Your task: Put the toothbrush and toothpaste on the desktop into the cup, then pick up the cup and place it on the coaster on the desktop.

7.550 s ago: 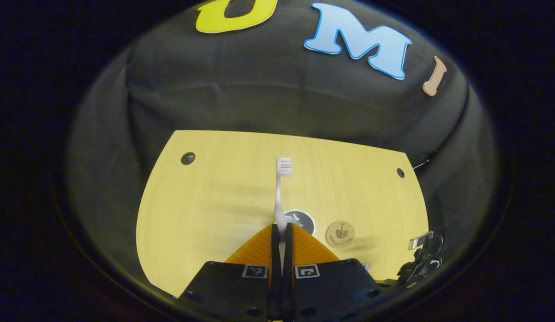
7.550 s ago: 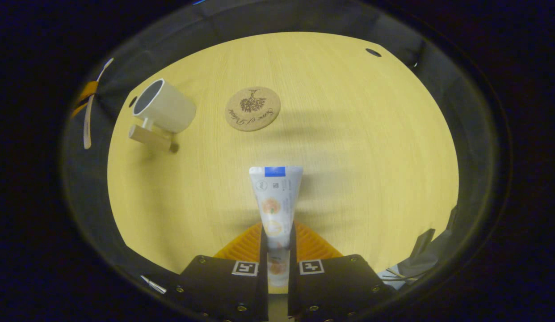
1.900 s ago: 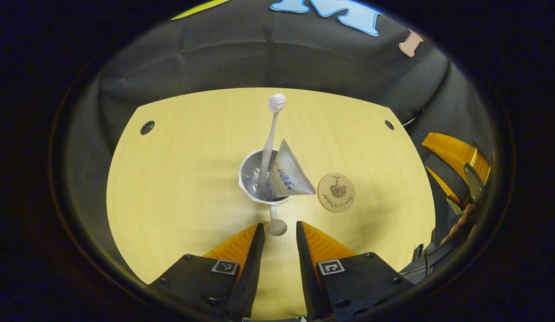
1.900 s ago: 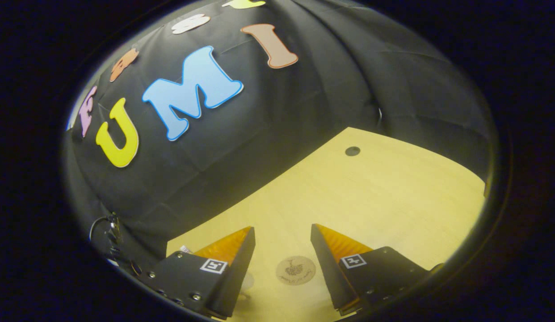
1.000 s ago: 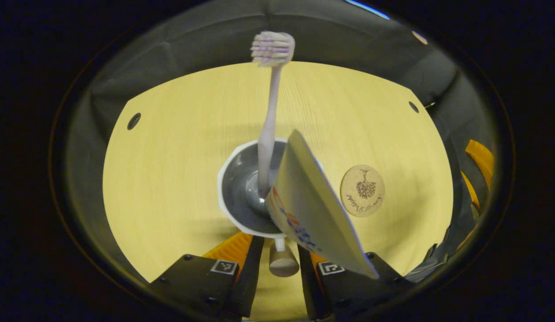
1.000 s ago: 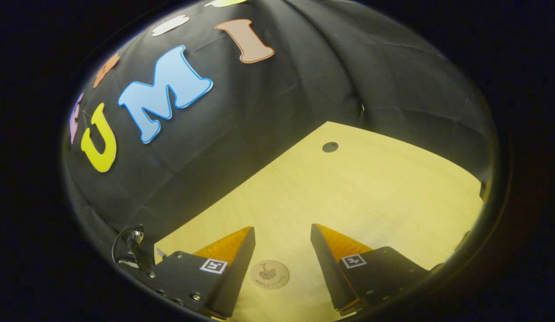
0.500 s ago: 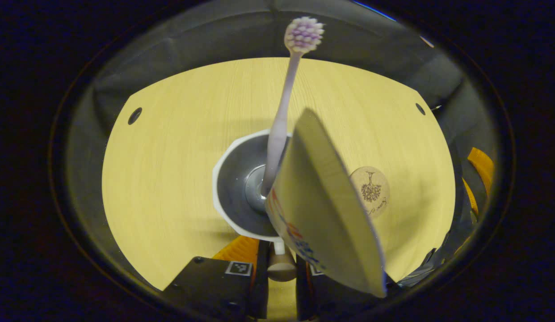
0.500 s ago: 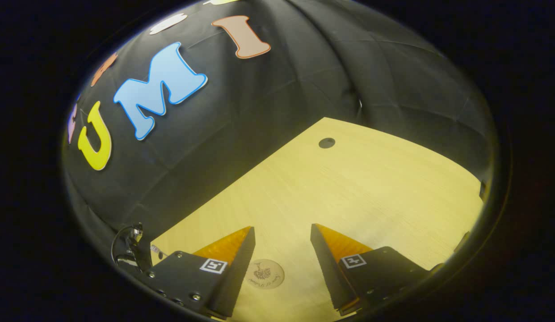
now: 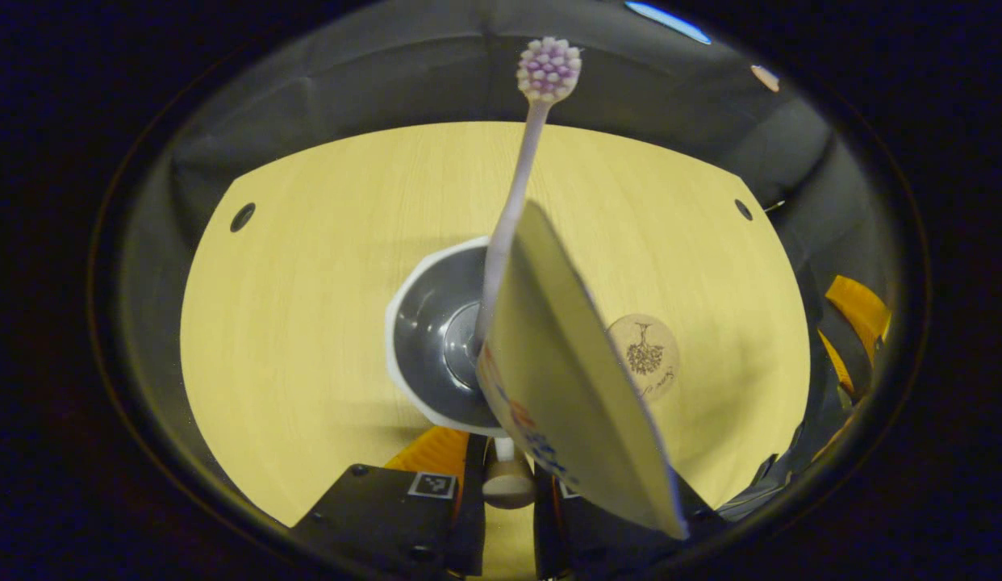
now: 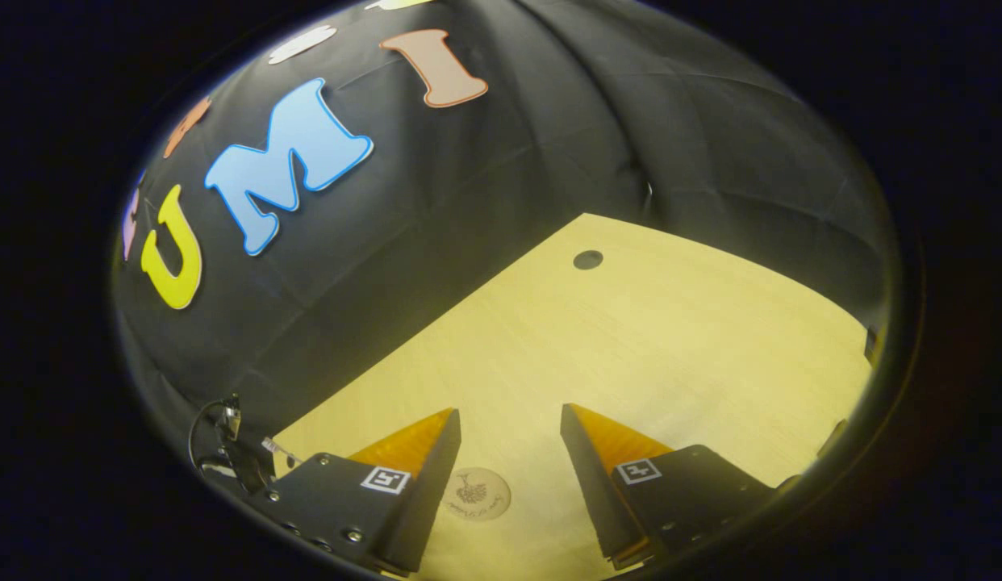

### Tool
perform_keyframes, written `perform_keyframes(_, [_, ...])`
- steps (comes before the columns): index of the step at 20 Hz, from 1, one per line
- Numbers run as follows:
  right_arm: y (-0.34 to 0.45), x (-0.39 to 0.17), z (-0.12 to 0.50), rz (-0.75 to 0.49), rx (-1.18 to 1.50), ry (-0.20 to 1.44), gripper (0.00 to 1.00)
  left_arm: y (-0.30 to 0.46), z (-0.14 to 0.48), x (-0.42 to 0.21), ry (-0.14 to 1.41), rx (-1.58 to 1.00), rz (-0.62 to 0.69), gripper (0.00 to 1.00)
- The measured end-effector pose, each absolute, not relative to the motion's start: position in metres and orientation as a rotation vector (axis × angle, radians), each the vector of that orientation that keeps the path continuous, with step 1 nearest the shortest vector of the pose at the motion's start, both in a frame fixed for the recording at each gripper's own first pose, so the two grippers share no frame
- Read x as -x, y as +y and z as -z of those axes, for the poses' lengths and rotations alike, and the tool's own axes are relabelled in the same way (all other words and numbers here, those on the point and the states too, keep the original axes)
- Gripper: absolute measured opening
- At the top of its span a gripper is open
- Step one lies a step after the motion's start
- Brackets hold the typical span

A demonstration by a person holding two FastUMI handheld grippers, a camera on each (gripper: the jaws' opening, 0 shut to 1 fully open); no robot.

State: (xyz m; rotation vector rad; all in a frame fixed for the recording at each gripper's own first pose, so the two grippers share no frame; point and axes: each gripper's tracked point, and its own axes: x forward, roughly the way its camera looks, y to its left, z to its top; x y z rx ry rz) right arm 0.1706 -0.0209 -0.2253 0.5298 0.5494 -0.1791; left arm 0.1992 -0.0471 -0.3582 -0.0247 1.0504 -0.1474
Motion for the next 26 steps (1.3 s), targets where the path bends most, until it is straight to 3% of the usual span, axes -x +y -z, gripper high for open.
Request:
perform_keyframes(14, [-0.084, -0.149, 0.224, 0.262, -0.566, 0.536, 0.77, -0.155, 0.353, -0.195, 1.059, -0.034, 0.281, 0.26])
perform_keyframes(26, [-0.128, -0.141, 0.234, 0.302, -0.596, 0.555, 0.77, -0.179, 0.385, -0.175, 1.122, -0.02, 0.236, 0.27])
